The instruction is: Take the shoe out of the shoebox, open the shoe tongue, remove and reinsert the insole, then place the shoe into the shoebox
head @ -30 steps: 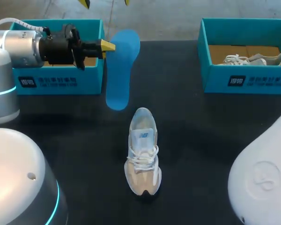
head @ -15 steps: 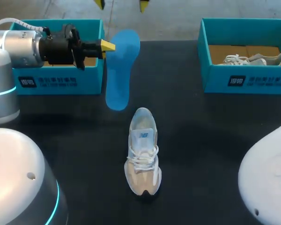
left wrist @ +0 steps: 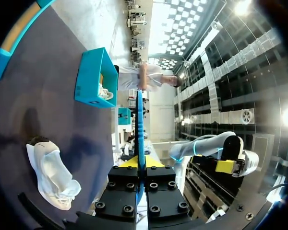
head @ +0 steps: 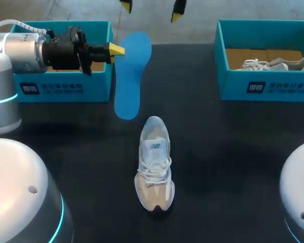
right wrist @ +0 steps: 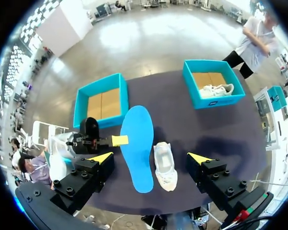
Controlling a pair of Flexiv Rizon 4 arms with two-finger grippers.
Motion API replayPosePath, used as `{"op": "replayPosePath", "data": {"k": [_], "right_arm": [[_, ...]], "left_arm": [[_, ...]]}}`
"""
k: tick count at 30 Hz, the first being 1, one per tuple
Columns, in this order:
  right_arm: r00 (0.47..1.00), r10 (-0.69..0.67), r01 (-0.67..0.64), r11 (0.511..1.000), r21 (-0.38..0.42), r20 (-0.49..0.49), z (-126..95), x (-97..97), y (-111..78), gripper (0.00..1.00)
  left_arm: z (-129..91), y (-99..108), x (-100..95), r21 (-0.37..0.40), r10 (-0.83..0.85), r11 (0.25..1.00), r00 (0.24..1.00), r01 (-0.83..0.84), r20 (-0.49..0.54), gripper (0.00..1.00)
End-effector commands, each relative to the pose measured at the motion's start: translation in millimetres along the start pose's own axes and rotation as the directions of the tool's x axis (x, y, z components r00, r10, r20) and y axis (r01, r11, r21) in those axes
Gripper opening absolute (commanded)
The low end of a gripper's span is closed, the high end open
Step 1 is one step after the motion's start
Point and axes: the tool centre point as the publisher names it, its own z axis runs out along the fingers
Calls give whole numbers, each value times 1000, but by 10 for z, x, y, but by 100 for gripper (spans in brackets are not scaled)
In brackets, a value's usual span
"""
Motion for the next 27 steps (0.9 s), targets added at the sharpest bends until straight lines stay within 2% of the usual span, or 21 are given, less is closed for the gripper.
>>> {"op": "replayPosePath", "data": {"k": [1,6,18,27], "right_arm": [[900,10,1,1000,25,-435,33,-119,77,100],[870,20,9,998,57,-492,64,-167,125,100],[802,23,17,998,60,-597,175,-316,118,100],[712,65,21,993,114,-699,295,-369,151,100]], "left_arm": [[0,-1,4,0,-1,1000,1000,1,3,0],[0,-1,4,0,-1,1000,1000,1,3,0],[0,-1,4,0,-1,1000,1000,1,3,0],[0,-1,4,0,-1,1000,1000,1,3,0]]}}
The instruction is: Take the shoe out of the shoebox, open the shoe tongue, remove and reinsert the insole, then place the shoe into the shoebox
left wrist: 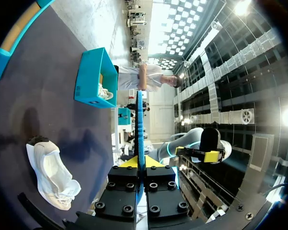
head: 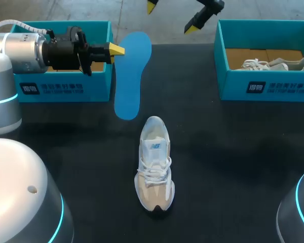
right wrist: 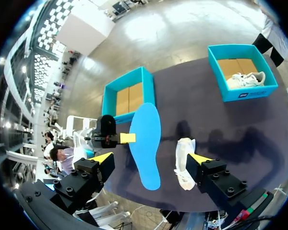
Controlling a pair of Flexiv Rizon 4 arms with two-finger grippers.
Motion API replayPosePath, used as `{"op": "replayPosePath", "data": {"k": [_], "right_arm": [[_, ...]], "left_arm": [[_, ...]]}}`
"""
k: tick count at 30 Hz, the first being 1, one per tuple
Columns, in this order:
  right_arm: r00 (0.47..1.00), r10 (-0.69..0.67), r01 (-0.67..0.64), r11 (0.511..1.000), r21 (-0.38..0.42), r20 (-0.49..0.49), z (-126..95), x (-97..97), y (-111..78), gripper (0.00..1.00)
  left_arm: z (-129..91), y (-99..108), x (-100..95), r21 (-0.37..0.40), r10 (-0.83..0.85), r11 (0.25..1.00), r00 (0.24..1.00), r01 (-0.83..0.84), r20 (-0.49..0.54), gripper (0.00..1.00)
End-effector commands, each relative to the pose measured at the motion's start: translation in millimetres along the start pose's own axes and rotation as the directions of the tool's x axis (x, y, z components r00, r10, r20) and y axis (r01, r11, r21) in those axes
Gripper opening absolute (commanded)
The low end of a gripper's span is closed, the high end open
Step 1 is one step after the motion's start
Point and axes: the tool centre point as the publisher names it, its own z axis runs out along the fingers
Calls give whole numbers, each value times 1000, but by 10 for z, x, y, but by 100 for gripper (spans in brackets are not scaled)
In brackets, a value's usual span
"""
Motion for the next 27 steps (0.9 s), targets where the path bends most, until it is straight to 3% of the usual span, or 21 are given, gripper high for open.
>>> {"op": "replayPosePath", "data": {"k": [1,12,19,27], "right_arm": [[917,6,-2,1000,11,-398,97,-84,43,100],[829,-59,35,998,-55,-556,170,-251,74,100],[773,-59,43,998,-40,-632,179,-267,110,100],[752,-52,46,999,-26,-657,249,-245,131,100]], "left_arm": [[0,-2,4,0,-1,1000,1000,1,3,0],[0,-2,4,0,-1,1000,1000,1,3,0],[0,-2,4,0,-1,1000,1000,1,3,0],[0,-2,4,0,-1,1000,1000,1,3,0]]}}
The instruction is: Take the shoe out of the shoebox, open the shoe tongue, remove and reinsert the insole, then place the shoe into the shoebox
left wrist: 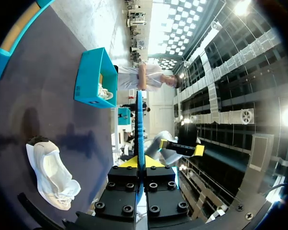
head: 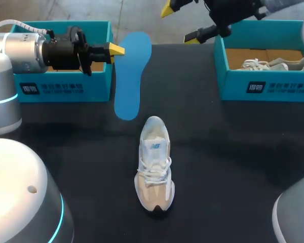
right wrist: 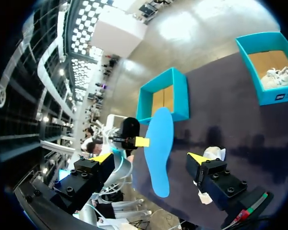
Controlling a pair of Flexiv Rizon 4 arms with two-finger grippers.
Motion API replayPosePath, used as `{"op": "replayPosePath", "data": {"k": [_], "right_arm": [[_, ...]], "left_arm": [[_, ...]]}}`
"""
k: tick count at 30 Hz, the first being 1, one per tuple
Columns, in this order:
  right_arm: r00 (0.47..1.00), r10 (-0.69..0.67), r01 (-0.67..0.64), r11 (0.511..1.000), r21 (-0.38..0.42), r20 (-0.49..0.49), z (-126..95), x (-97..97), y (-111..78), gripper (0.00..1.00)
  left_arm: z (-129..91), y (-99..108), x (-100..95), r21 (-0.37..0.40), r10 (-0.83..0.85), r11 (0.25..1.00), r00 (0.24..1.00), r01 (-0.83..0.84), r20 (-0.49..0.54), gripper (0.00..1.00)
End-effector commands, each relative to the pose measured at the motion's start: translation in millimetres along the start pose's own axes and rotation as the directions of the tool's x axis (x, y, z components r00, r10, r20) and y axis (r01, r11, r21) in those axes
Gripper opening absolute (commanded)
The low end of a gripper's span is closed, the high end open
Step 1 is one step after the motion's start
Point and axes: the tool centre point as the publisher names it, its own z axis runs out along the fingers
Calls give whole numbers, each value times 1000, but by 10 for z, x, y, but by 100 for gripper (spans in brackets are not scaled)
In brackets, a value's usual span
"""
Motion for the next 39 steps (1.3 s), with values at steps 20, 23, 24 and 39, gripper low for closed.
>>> {"op": "replayPosePath", "data": {"k": [20,23,24,39], "right_arm": [[952,5,-6,1000,-3,-306,114,-127,-11,100],[950,3,-5,1000,-8,-312,116,-137,-8,100],[949,1,-5,1000,-10,-314,114,-141,-8,100],[938,4,-15,999,-29,-345,111,-187,-1,100]], "left_arm": [[0,-1,4,0,-1,1000,1000,1,3,0],[0,-1,4,0,-1,1000,1000,1,3,0],[0,-1,4,0,-1,1000,1000,1,3,0],[0,-1,4,0,-1,1000,1000,1,3,0]]}}
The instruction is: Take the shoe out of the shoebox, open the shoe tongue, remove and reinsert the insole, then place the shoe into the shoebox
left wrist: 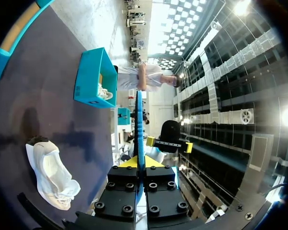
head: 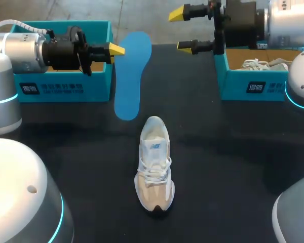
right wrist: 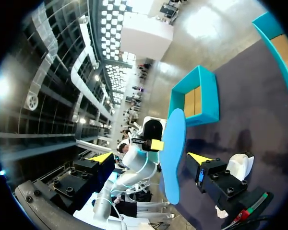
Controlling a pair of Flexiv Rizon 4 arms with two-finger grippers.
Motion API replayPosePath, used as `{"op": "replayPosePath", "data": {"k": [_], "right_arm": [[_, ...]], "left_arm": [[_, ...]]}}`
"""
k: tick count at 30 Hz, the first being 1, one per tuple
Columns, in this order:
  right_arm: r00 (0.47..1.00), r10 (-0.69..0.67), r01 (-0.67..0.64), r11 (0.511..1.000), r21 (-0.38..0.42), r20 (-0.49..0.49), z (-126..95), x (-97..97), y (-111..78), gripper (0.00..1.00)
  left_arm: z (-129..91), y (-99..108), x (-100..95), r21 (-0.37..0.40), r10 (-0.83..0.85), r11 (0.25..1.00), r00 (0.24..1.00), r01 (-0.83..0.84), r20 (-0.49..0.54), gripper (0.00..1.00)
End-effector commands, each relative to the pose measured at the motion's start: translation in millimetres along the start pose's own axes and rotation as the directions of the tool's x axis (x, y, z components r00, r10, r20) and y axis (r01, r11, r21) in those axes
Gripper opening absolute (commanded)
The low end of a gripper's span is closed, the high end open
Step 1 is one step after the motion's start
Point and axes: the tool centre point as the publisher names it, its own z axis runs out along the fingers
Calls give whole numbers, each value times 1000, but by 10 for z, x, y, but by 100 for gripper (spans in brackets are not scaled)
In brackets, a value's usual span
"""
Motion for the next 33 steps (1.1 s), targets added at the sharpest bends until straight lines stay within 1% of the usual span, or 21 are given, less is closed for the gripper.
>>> {"op": "replayPosePath", "data": {"k": [1,12,16,17,20,22,27,28,29,30,32,33], "right_arm": [[1000,1,-1,1000,-6,-3,6,-15,-27,100],[1000,1,-1,1000,-6,-3,6,-15,-27,100],[1000,1,-1,1000,-6,-3,6,-15,-27,100],[1000,1,-1,1000,-6,-3,6,-15,-27,100],[1000,1,-1,1000,-6,-3,6,-15,-27,100],[1000,1,-1,1000,-6,-3,6,-15,-27,100],[1000,1,-1,1000,-6,-3,6,-15,-27,100],[1000,1,-1,1000,-6,-3,6,-15,-27,100],[1000,1,-1,1000,-6,-3,6,-15,-27,100],[1000,1,-1,1000,-6,-3,6,-15,-27,100],[1000,1,-1,1000,-6,-3,6,-15,-27,100],[1000,1,-1,1000,-6,-3,6,-15,-27,100]], "left_arm": [[0,-1,4,0,-1,1000,1000,1,3,0],[0,-1,4,0,-1,1000,1000,1,3,0],[8,-125,117,20,152,988,988,-152,-13,0],[-1,-153,154,36,183,983,983,-182,-26,0],[-28,-219,238,83,363,930,931,-358,-44,0],[-44,-251,270,92,438,897,897,-432,-61,0],[-73,-289,287,83,549,836,832,-543,-84,0],[-79,-297,292,93,577,816,813,-570,-79,0],[-87,-311,297,100,624,781,777,-616,-82,0],[-98,-310,305,97,627,779,774,-619,-92,0],[-121,-331,353,108,686,728,720,-677,-105,0],[-133,-342,383,107,694,720,711,-685,-118,0]]}}
